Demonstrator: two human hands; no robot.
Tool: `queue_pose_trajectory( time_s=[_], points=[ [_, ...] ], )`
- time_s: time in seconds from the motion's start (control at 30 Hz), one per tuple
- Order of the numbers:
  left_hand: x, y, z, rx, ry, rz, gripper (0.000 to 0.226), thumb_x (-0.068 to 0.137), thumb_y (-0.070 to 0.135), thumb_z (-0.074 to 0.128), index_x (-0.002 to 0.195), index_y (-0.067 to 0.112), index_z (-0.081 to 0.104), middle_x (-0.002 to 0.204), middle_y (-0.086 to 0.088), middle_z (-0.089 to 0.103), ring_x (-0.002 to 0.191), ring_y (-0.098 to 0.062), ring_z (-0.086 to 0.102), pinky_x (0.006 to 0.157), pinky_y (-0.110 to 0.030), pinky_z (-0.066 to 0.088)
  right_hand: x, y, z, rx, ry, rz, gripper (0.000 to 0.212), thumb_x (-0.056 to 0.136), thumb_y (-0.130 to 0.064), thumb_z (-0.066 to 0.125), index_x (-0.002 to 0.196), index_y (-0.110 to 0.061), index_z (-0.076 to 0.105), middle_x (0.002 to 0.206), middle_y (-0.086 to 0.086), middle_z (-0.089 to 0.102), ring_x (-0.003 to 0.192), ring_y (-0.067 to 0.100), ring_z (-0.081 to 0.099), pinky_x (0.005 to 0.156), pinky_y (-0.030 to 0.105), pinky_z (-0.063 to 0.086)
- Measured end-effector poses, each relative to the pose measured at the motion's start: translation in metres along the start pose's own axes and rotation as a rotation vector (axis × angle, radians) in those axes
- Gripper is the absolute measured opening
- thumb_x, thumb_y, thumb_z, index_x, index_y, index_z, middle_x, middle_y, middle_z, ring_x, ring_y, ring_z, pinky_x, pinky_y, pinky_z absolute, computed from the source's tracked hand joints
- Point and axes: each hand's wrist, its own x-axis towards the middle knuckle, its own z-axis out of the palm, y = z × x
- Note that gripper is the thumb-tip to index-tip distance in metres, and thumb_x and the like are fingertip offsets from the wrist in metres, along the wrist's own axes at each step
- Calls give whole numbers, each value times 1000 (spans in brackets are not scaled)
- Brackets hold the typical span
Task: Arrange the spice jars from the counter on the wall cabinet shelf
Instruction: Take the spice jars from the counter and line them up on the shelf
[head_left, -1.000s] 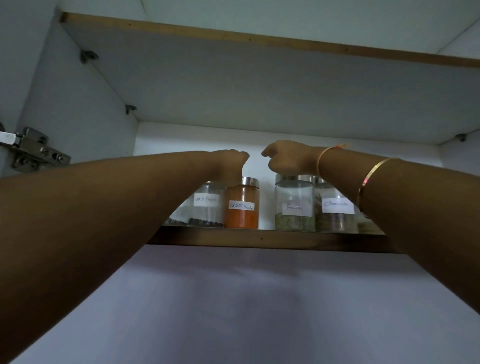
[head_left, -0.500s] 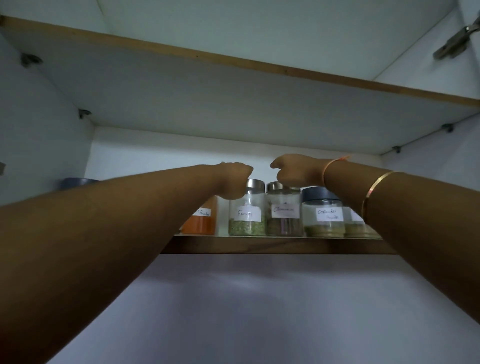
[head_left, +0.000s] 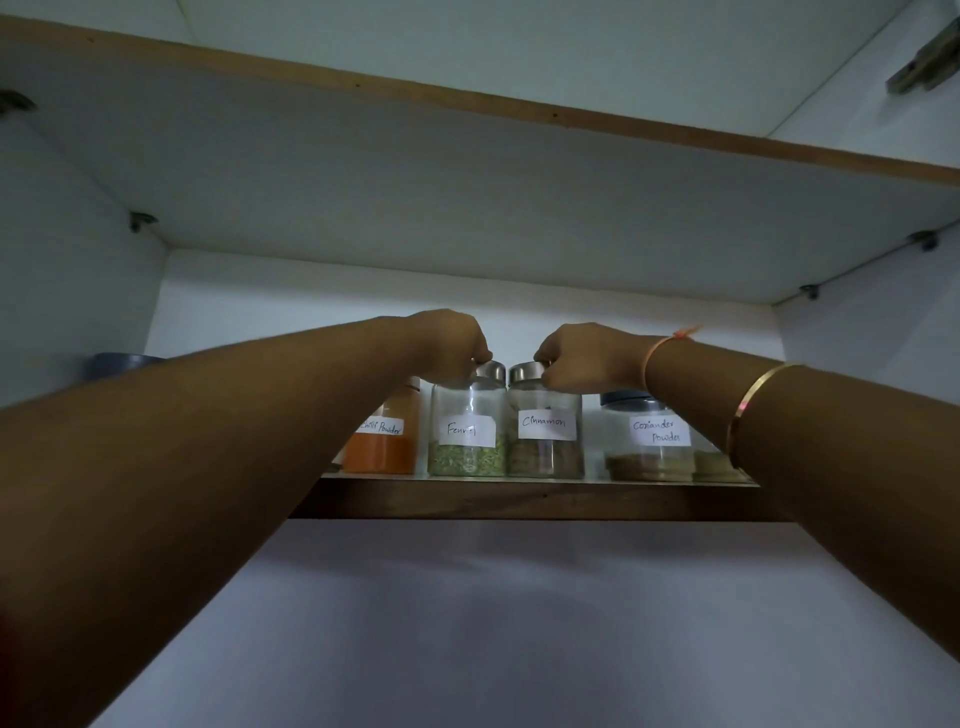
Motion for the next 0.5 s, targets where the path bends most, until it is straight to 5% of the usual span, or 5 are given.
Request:
queue_pose_trajectory(
  time_s=[0.2,0.5],
  points=[
    [13,-7,15,-1,-100,-37,38,95,9,45,132,4,51,129,-14,56,116,-29,53,96,-35,42,17,1,11,-1,-50,-32,23,94,-25,44,79,-10,54,78,3,54,83,23,50,58,25,34],
    [29,-11,28,105,-193,-86,42,96,9,44,138,4,44,136,-14,50,122,-28,49,102,-36,41,39,7,25,60,-106,-20,31,92,-18,46,117,-6,58,120,9,58,110,25,52,86,29,40]
  ],
)
